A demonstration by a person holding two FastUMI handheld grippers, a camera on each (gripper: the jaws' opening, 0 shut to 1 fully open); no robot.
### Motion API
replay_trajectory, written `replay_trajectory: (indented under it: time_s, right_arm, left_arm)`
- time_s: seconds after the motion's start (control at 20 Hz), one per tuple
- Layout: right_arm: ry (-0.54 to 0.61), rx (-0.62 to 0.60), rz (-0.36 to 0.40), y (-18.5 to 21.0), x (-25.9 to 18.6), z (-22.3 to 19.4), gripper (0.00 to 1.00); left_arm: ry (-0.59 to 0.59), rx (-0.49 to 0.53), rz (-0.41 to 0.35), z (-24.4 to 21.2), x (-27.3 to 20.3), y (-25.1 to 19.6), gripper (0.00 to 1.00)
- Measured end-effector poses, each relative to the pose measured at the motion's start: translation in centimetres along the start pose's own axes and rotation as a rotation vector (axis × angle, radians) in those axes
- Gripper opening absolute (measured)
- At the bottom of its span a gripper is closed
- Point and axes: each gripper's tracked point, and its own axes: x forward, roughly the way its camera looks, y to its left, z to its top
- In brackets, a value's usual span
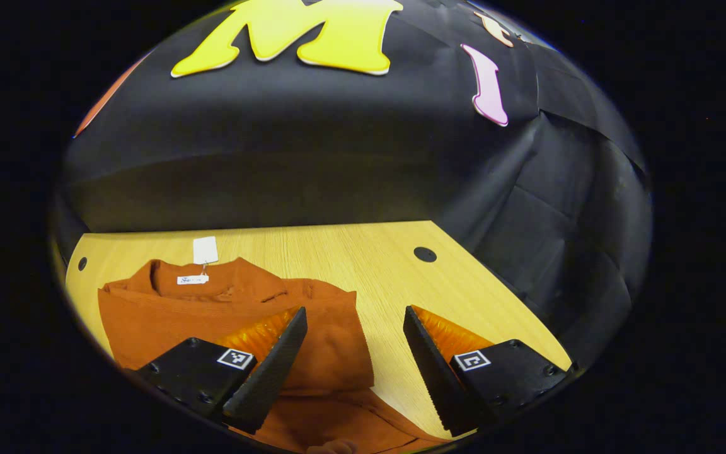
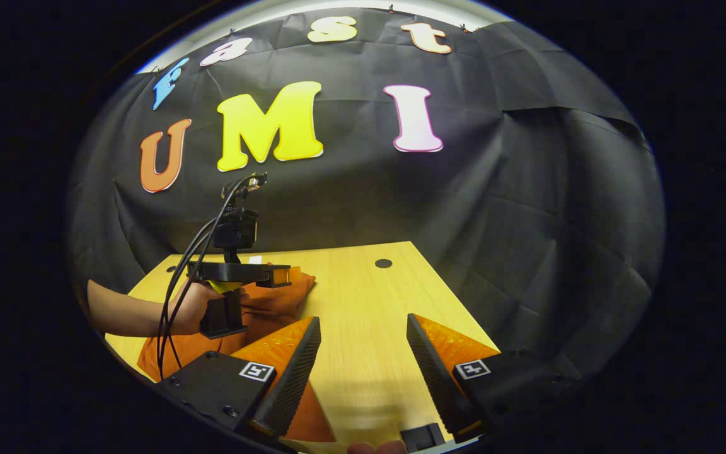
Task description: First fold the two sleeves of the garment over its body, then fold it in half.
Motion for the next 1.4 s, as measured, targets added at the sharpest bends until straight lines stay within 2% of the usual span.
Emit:
replay_trajectory:
  time_s: [0.35, 0.6, 0.75, 0.9, 1.05, 1.25, 1.4]
  right_arm:
    - [-0.062, -0.064, 0.122, 7.1, 1.3, 2.4, 0.88]
    - [-0.102, -0.08, 0.189, 12.0, 1.3, 4.0, 0.88]
    - [-0.125, -0.092, 0.215, 14.2, 0.9, 4.9, 0.88]
    - [-0.13, -0.103, 0.23, 15.3, 0.7, 5.0, 0.88]
    - [-0.114, -0.104, 0.243, 15.6, 0.4, 4.6, 0.88]
    - [-0.057, -0.122, 0.279, 15.3, 0.0, 3.0, 0.88]
    - [0.021, -0.105, 0.271, 13.9, -0.1, 0.5, 0.88]
  left_arm:
    - [-0.19, 0.015, 0.083, 5.7, -11.9, 3.4, 0.99]
    - [-0.354, 0.011, 0.185, 9.1, -21.1, 7.6, 0.99]
    - [-0.379, 0.002, 0.205, 8.8, -25.4, 9.2, 0.99]
    - [-0.366, -0.027, 0.223, 7.3, -28.5, 11.5, 0.99]
    - [-0.303, -0.04, 0.204, 4.0, -30.8, 13.0, 0.98]
    - [-0.17, -0.042, 0.192, -1.2, -32.7, 15.6, 0.99]
    - [-0.044, -0.048, 0.166, -5.9, -33.7, 17.3, 0.99]
